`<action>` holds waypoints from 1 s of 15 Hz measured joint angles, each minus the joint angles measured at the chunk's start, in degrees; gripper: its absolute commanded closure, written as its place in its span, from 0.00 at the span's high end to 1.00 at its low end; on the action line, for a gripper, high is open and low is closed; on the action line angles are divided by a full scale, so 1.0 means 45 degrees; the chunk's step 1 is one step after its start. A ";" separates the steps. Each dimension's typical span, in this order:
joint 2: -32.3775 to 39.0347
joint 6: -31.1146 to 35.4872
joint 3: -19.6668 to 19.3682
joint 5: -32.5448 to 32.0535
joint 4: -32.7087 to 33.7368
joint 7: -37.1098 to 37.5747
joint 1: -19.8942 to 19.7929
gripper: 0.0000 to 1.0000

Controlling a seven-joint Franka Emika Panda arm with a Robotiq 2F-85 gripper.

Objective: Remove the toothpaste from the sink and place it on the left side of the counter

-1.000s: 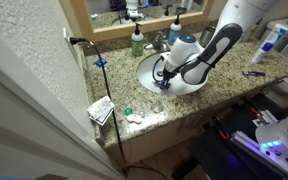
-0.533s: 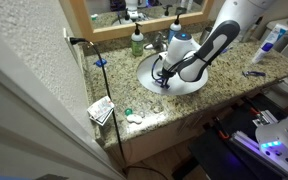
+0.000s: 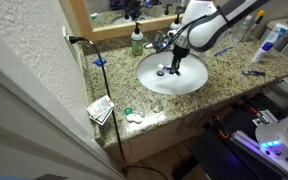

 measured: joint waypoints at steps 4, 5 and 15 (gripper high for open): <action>-0.2812 -0.3307 0.1659 0.3331 -0.0485 -0.3871 -0.1662 0.01; -0.3620 -0.3978 0.1745 0.4116 -0.0563 -0.4726 -0.1717 0.01; -0.5749 -0.6373 -0.2750 0.5059 -0.0564 -0.5774 0.3373 0.01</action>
